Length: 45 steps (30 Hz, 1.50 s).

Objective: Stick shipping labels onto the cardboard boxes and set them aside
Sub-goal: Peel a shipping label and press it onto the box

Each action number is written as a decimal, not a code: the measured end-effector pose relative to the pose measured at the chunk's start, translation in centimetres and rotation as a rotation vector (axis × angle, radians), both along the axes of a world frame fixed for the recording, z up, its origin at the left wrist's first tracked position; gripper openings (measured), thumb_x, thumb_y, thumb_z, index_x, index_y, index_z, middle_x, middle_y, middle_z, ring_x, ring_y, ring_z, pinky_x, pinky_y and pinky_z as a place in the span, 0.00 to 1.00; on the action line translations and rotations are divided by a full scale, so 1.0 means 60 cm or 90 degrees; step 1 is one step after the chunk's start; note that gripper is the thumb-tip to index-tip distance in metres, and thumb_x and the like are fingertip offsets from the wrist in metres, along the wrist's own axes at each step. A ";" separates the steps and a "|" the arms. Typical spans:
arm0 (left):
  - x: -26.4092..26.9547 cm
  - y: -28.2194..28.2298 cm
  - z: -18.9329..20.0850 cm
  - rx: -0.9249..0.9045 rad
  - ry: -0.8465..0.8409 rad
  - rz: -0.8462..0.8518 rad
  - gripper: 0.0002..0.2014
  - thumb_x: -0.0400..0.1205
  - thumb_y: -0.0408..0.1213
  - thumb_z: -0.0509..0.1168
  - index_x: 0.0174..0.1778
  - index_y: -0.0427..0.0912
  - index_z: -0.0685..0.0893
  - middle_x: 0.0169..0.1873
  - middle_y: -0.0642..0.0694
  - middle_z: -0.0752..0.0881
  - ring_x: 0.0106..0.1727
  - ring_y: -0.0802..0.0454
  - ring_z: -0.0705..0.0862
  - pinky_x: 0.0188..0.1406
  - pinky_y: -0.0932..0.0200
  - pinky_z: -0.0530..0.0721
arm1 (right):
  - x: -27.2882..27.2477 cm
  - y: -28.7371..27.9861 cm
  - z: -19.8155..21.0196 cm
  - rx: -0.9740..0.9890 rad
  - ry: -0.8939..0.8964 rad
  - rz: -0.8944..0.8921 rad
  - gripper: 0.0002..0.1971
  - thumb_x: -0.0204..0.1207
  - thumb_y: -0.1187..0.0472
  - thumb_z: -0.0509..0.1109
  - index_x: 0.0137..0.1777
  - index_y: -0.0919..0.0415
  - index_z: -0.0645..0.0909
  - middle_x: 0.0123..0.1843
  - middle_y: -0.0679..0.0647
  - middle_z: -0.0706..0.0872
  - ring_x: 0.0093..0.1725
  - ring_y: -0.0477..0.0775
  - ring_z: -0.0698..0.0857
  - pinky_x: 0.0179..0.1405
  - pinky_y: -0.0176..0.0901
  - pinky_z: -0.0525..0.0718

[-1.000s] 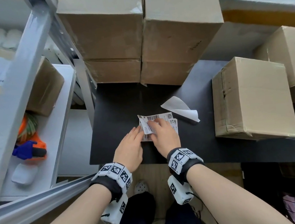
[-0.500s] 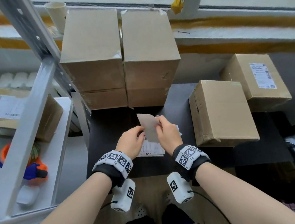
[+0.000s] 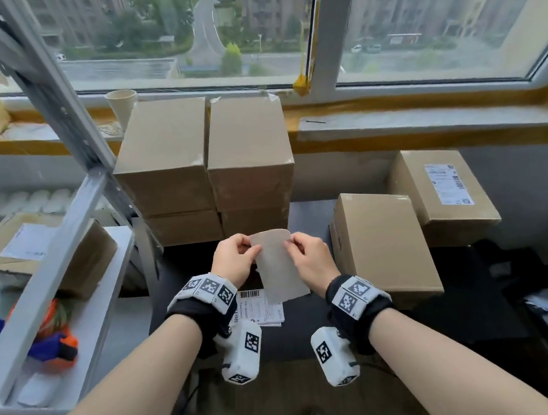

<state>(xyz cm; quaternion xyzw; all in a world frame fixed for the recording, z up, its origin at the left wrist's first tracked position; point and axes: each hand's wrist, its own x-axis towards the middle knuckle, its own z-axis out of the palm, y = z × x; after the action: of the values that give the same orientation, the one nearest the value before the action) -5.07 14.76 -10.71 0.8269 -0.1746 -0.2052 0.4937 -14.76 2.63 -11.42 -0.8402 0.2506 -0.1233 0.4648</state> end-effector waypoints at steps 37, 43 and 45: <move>-0.022 -0.017 0.001 0.003 -0.033 -0.031 0.19 0.74 0.32 0.73 0.62 0.43 0.86 0.55 0.46 0.89 0.57 0.54 0.87 0.59 0.49 0.85 | 0.026 -0.012 0.031 0.437 -0.047 0.047 0.13 0.80 0.66 0.66 0.55 0.77 0.83 0.45 0.59 0.86 0.45 0.47 0.86 0.47 0.33 0.87; -0.022 -0.022 0.008 -0.009 -0.092 -0.023 0.19 0.73 0.32 0.74 0.61 0.45 0.86 0.52 0.47 0.90 0.46 0.59 0.89 0.54 0.65 0.85 | 0.035 -0.012 0.018 0.418 -0.069 0.019 0.15 0.72 0.61 0.76 0.56 0.68 0.86 0.53 0.64 0.89 0.56 0.58 0.88 0.61 0.54 0.85; -0.021 -0.025 0.010 -0.022 -0.091 -0.018 0.19 0.73 0.32 0.74 0.61 0.43 0.86 0.52 0.45 0.90 0.45 0.57 0.89 0.54 0.63 0.85 | 0.037 -0.013 0.018 0.442 -0.084 0.004 0.16 0.72 0.65 0.75 0.58 0.72 0.84 0.54 0.66 0.88 0.54 0.58 0.89 0.59 0.49 0.86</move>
<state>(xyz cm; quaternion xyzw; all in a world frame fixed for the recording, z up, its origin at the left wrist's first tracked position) -6.34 13.27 -10.14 0.8282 -0.2243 -0.1494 0.4914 -12.56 1.85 -10.32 -0.6230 0.2440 -0.0834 0.7385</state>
